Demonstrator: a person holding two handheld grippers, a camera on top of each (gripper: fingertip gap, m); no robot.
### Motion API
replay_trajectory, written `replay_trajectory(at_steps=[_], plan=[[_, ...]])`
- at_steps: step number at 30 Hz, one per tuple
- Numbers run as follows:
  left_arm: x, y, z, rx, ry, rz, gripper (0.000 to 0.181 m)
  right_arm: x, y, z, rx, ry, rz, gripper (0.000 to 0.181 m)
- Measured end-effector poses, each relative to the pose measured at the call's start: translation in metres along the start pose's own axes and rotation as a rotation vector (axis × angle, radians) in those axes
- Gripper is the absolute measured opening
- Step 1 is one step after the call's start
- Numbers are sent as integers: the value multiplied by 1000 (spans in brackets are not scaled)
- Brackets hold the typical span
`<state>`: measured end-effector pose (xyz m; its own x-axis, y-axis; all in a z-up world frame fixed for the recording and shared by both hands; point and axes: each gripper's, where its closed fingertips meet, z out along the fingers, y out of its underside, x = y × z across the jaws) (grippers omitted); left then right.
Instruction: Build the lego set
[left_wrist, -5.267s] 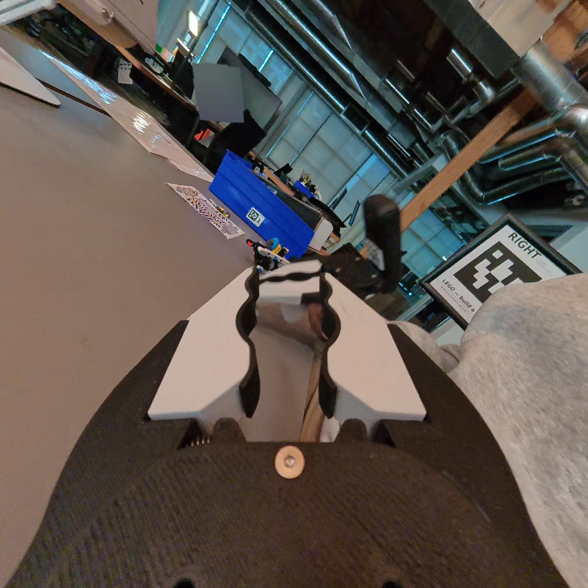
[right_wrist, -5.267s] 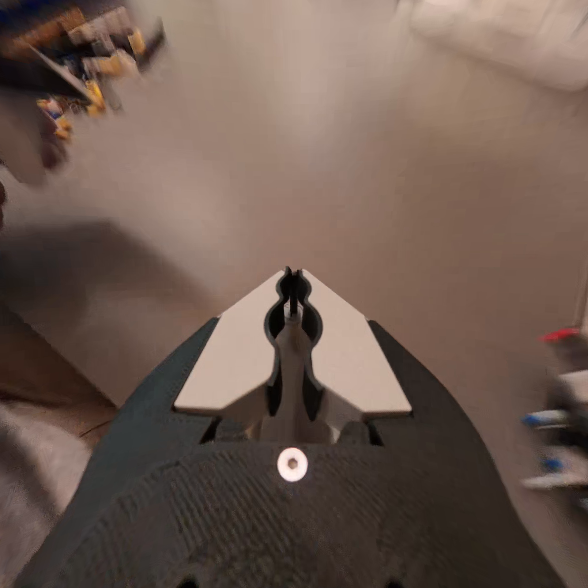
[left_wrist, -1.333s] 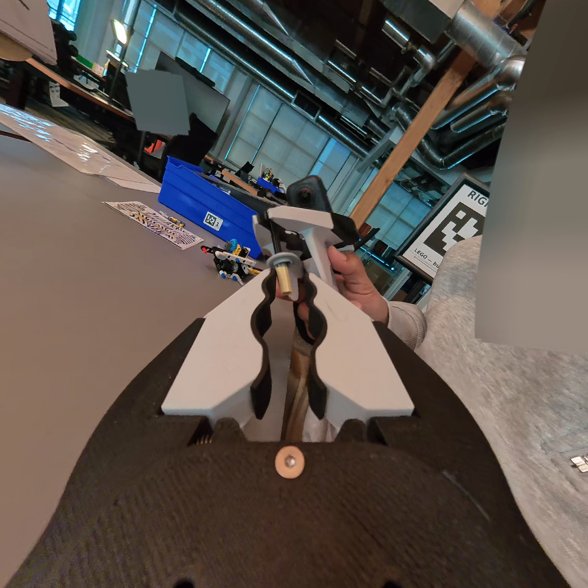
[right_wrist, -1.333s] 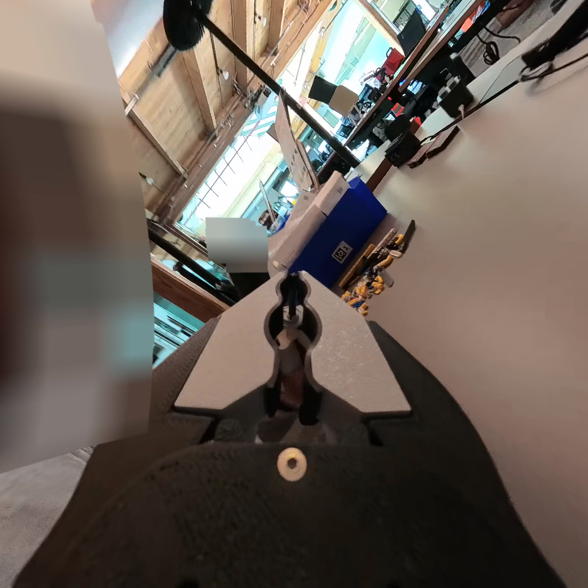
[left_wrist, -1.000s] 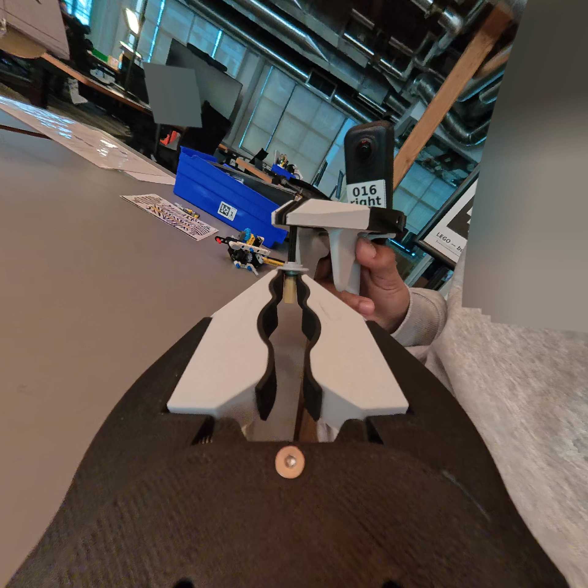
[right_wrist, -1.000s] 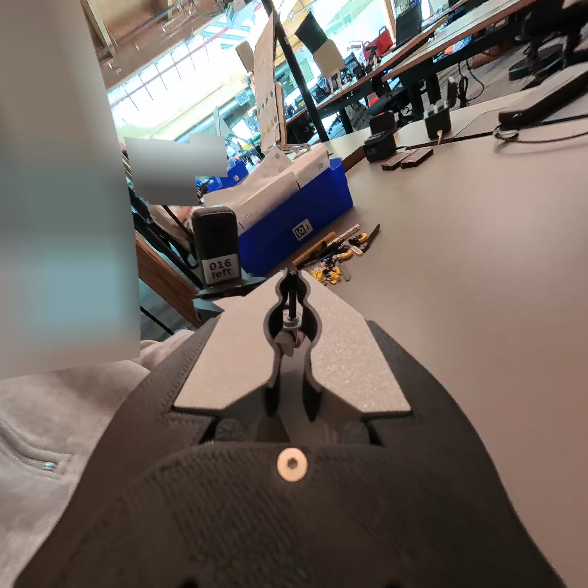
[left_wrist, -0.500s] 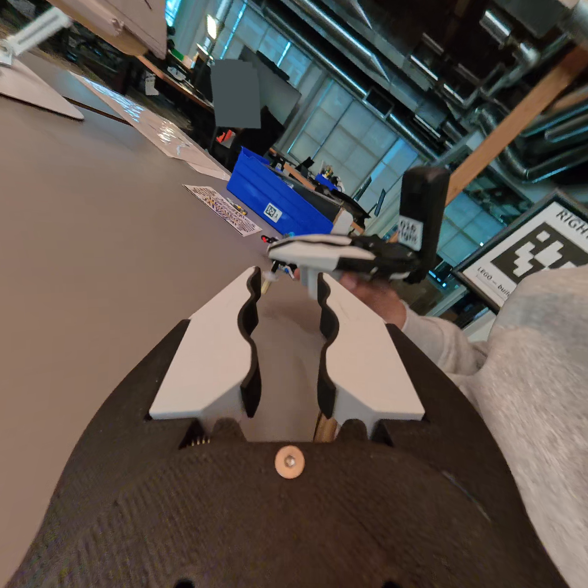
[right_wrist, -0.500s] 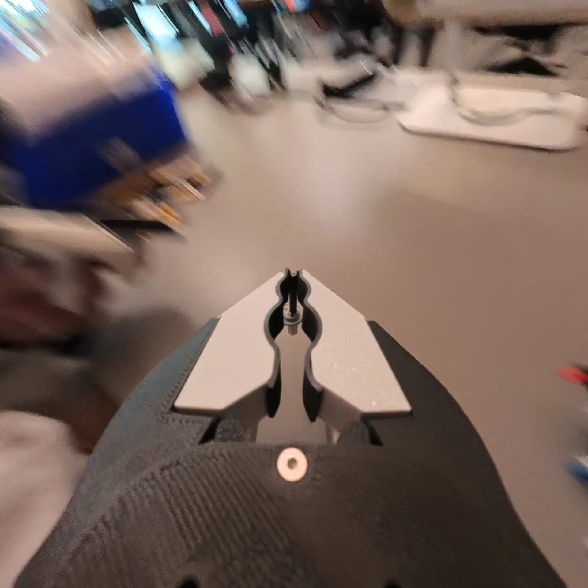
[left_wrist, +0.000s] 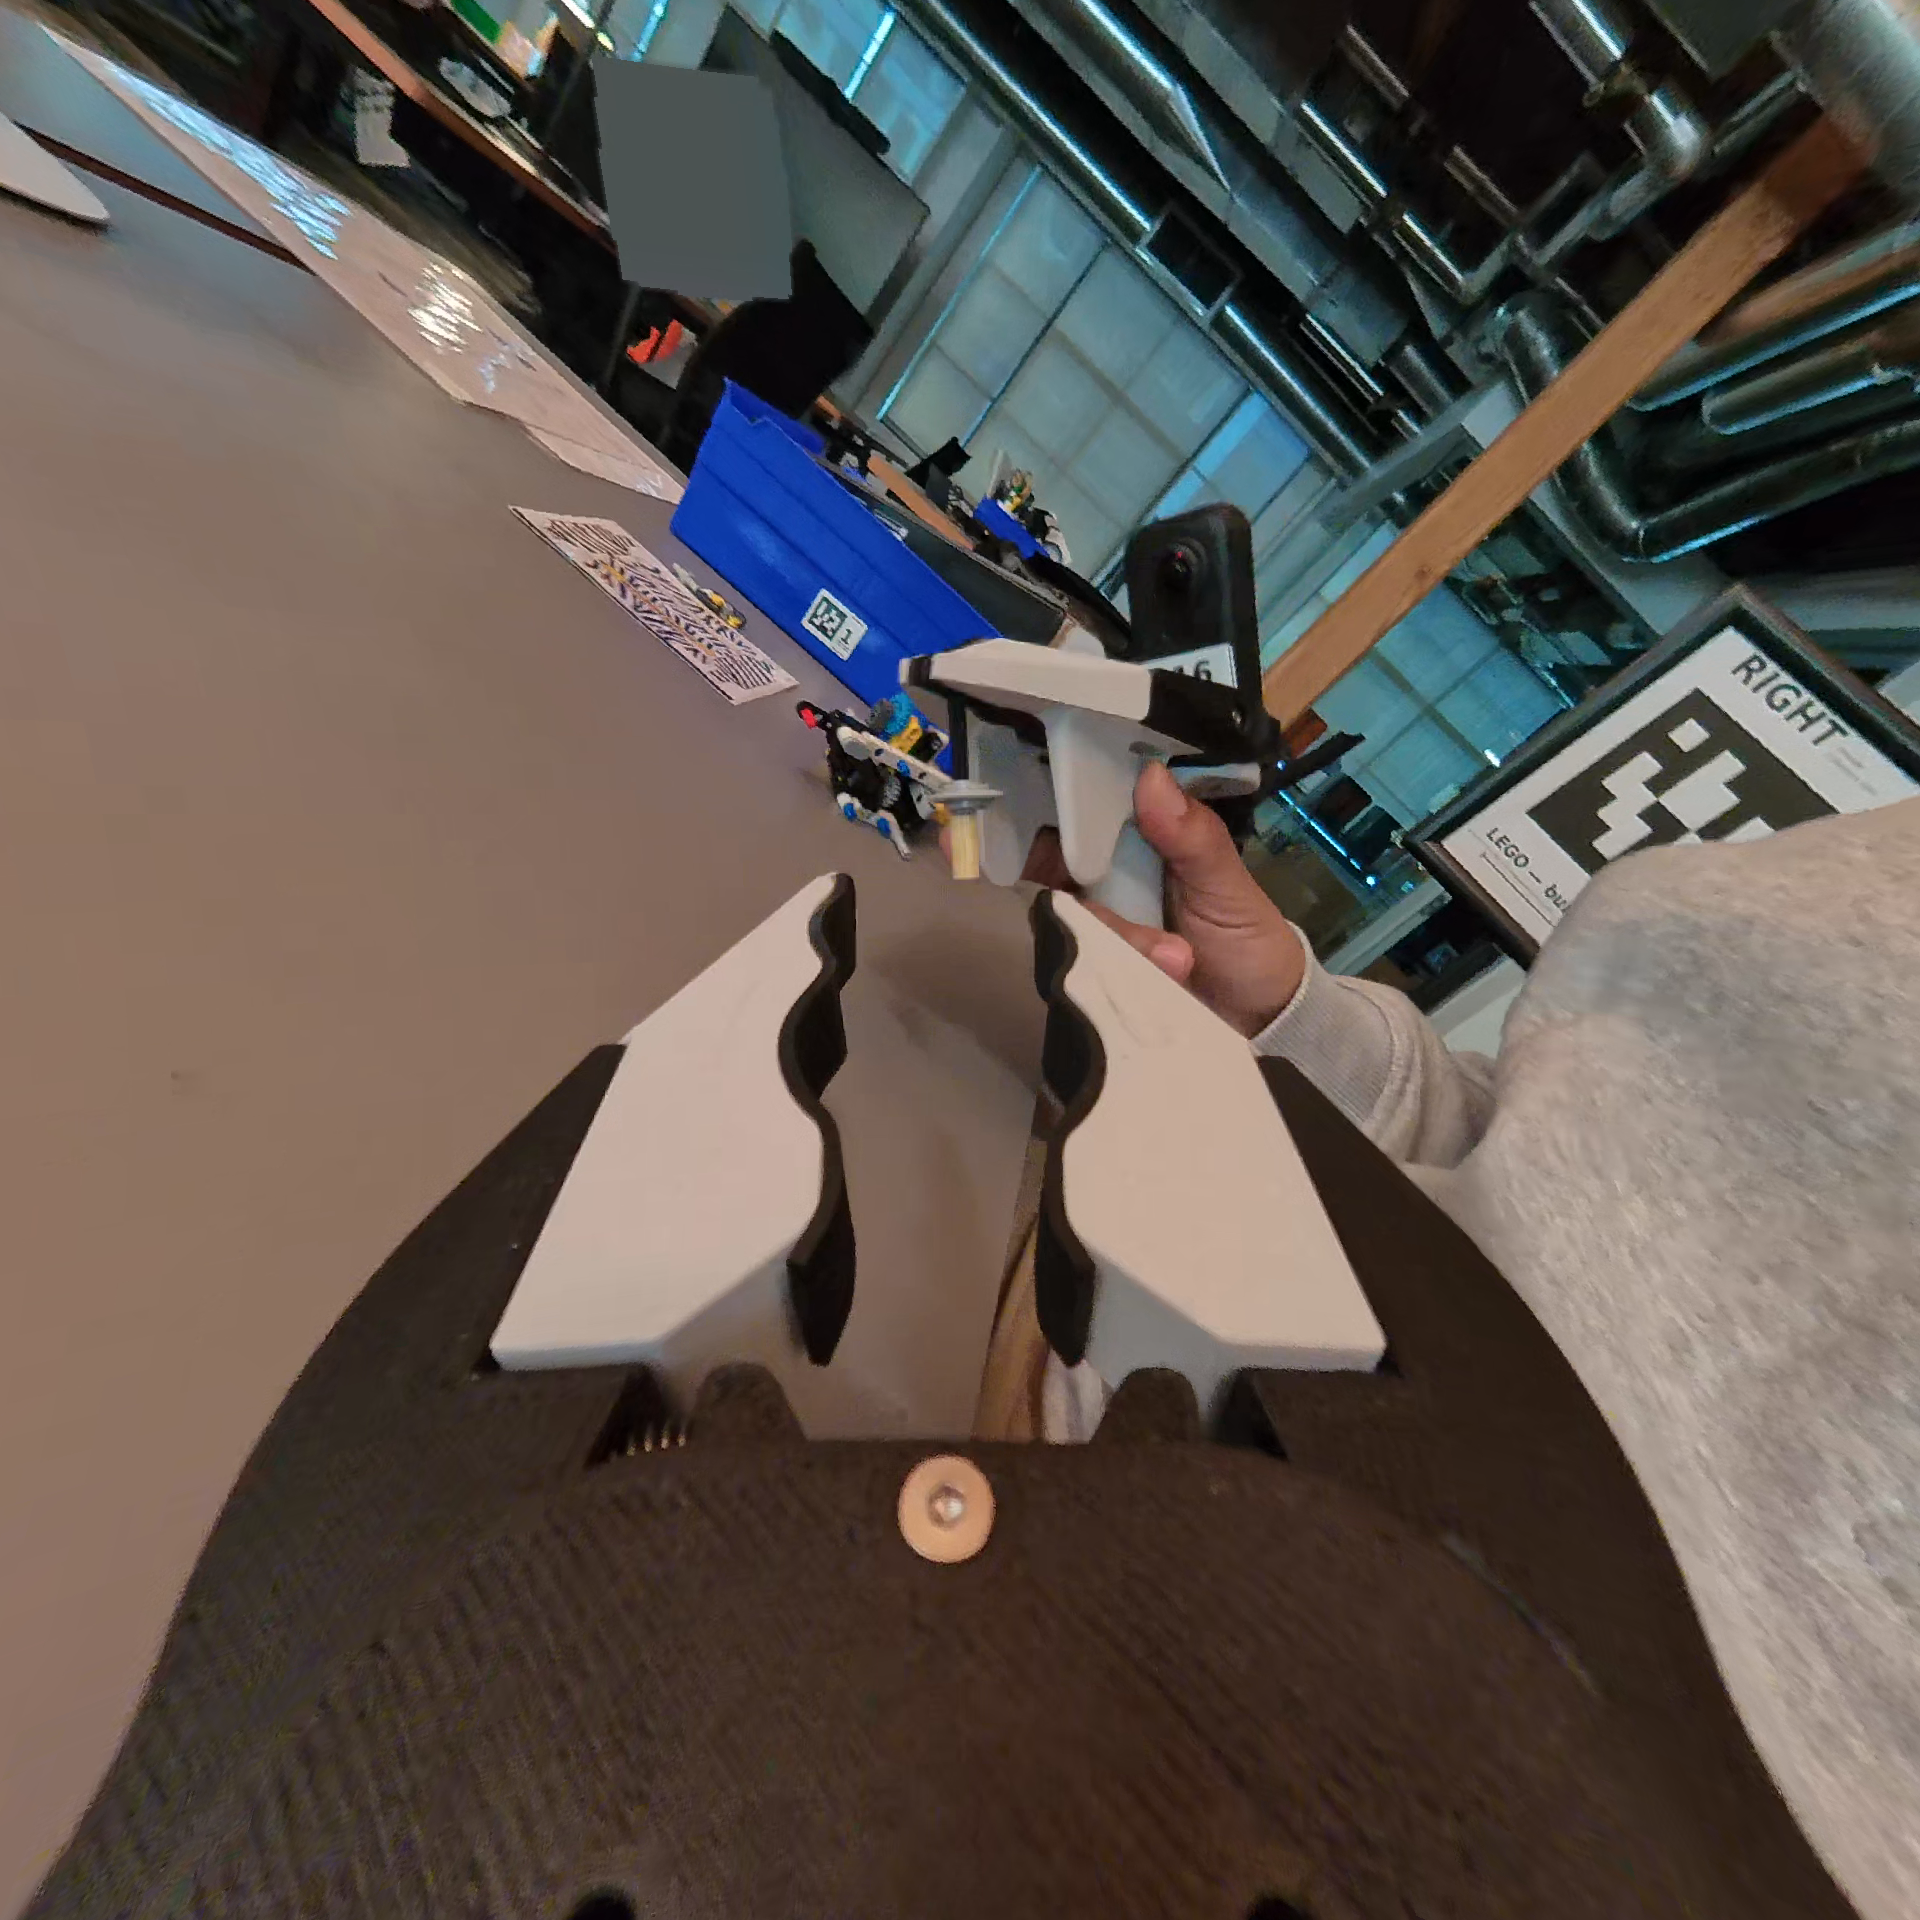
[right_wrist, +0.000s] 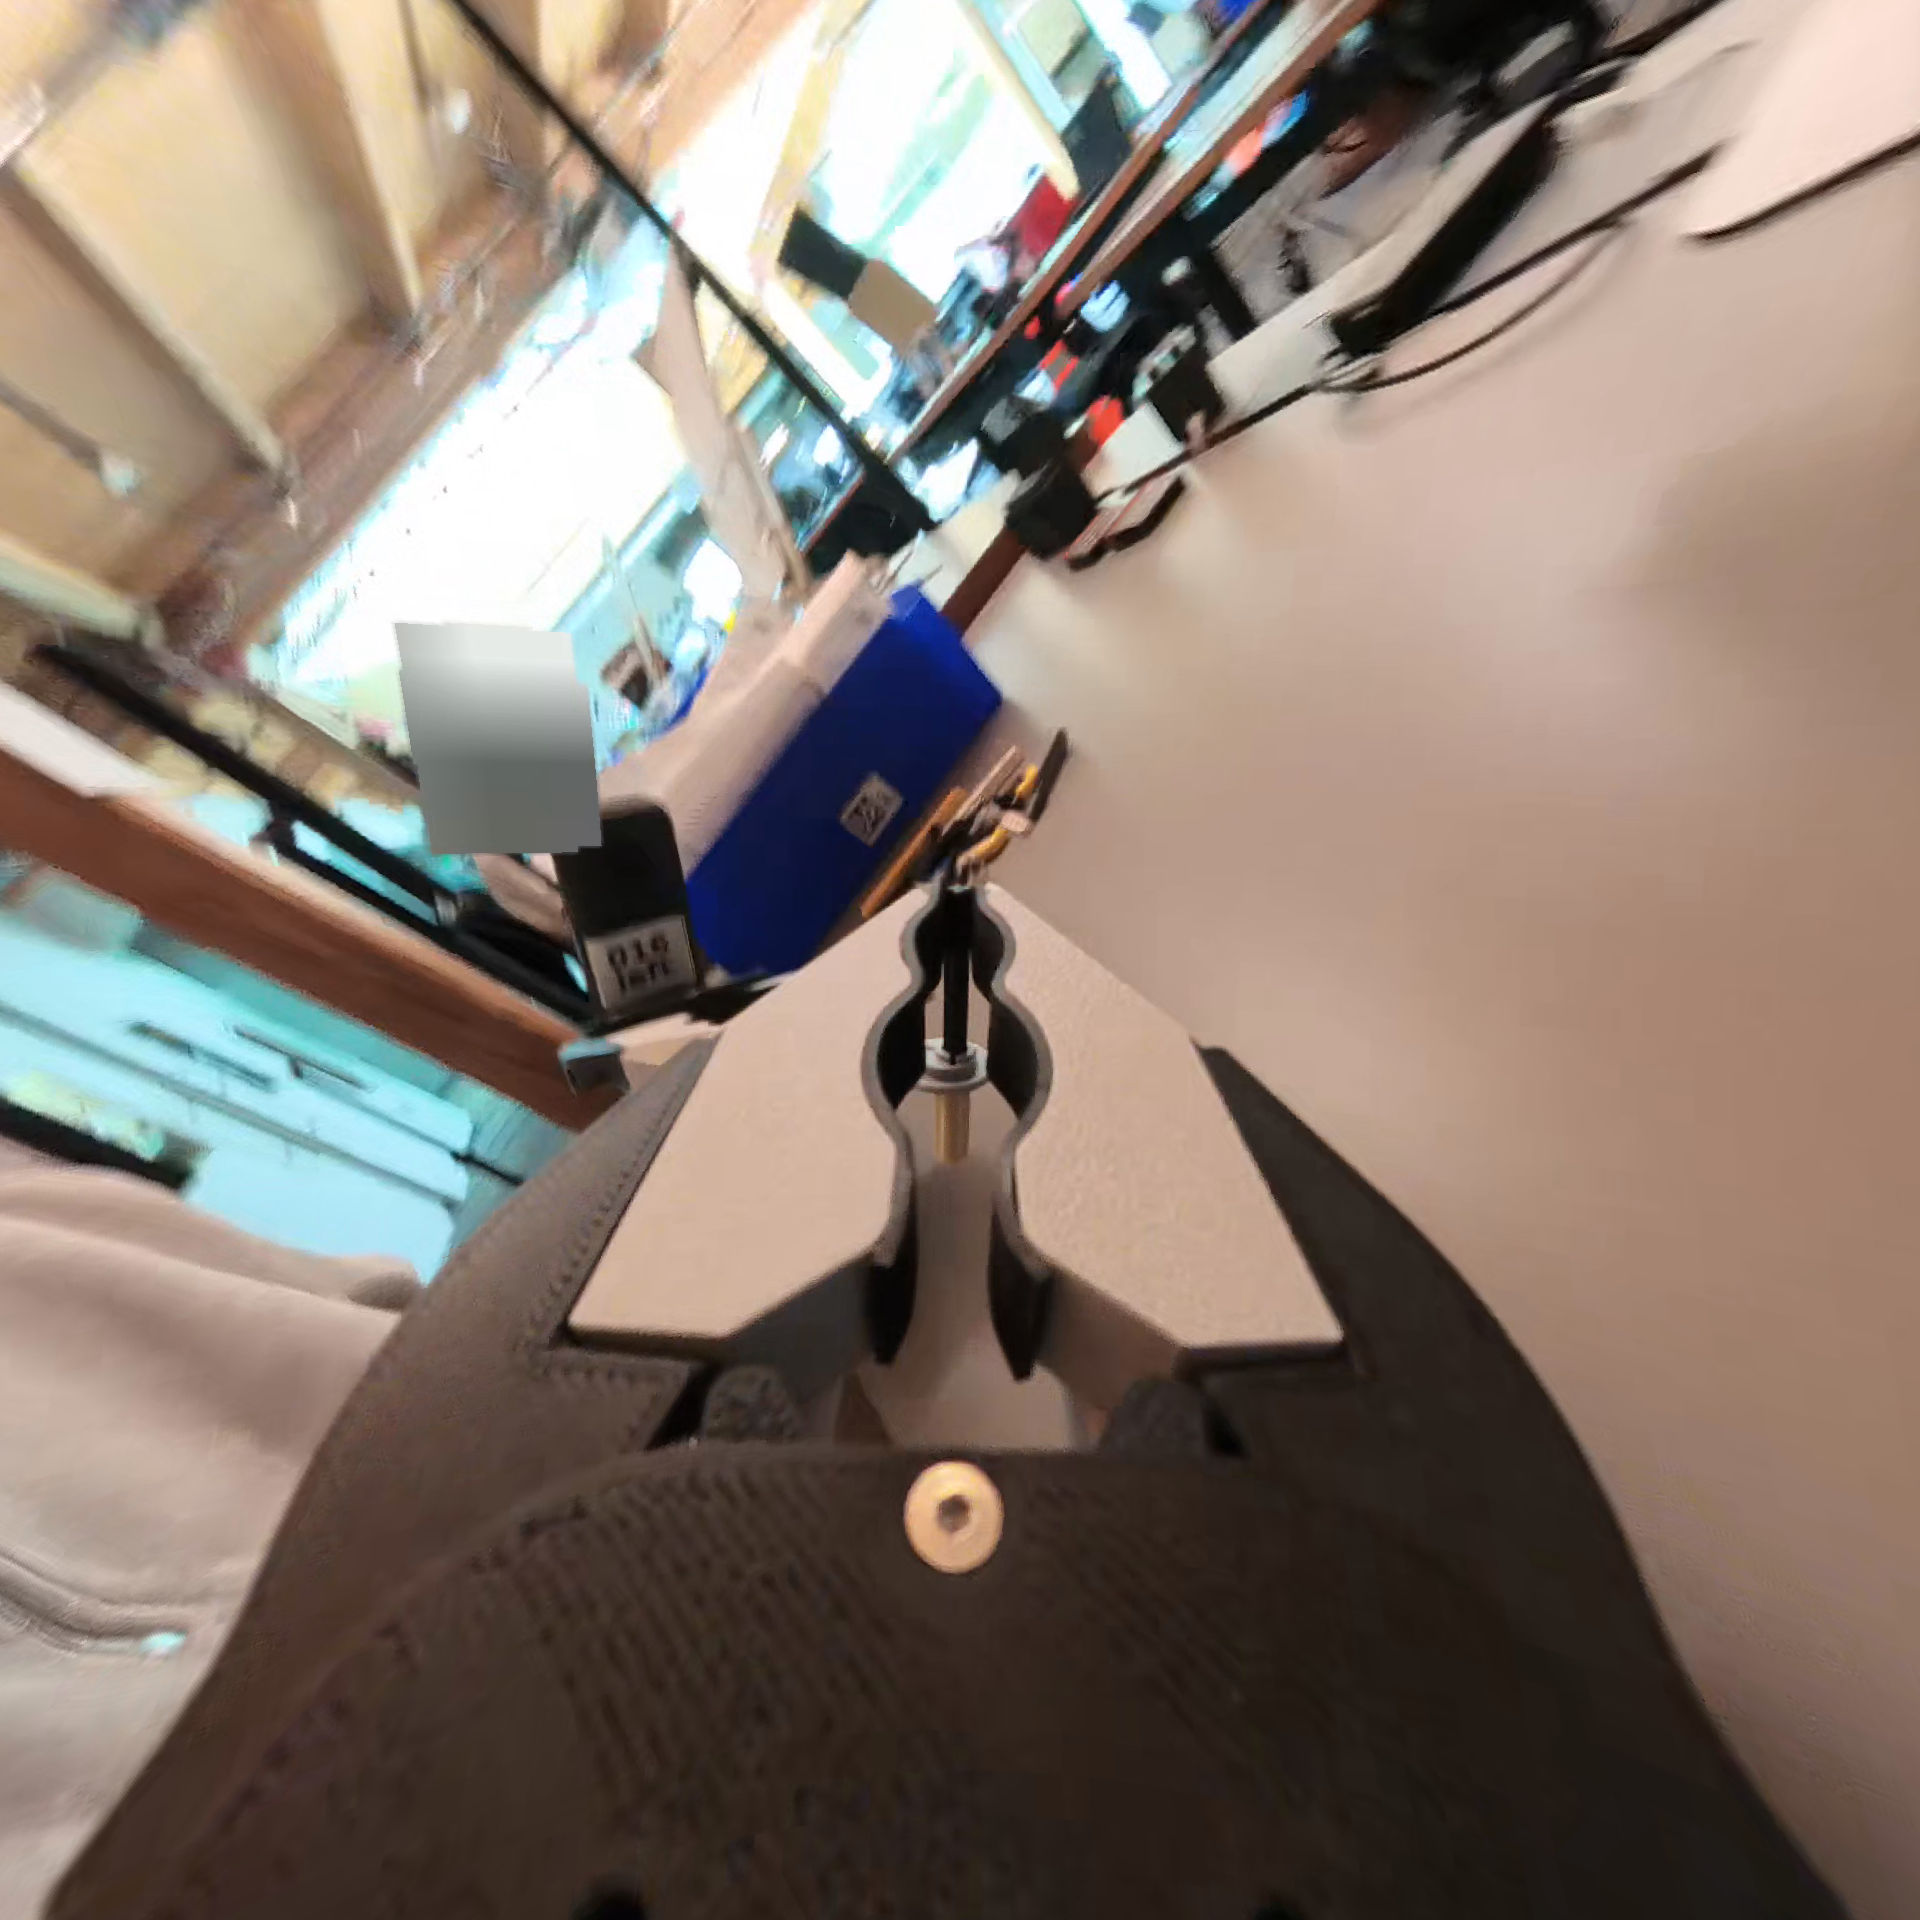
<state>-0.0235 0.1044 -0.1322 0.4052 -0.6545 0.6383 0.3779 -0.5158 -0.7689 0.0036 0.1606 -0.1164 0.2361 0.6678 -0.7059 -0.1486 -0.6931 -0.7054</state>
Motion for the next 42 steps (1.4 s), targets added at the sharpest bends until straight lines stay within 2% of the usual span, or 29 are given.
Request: replay_trajectory(at_steps=[5,8,11,15,18,20,26,32,37,40,42], plan=[[-1,12,8,-52,-41,78,31,-19,23,21,-118,-92,-151,2],[-15,2,11,17,-182,235,28,-26,24,28,-113,-155,-215,2],[-17,2,19,-2,-205,313,37,-15,16,29,-58,-126,-301,2],[-28,4,37,-40,-198,202,35,-8,6,19,25,-121,-359,1],[-25,4,62,-93,-76,100,33,-3,-3,8,73,-84,-439,2],[-18,0,72,-85,-7,79,23,-1,-13,2,112,-59,-484,2],[-10,0,62,-26,11,164,0,-1,-11,4,110,-104,-427,2],[-16,-15,44,43,-10,184,0,7,-10,6,92,-133,-321,2],[-21,1,53,-56,15,96,37,8,-9,7,87,-163,-268,2],[-21,3,54,-64,-4,120,38,1,-2,9,70,-203,-247,1],[-20,3,54,-65,1,118,30,-3,4,11,52,-231,-230,1]])
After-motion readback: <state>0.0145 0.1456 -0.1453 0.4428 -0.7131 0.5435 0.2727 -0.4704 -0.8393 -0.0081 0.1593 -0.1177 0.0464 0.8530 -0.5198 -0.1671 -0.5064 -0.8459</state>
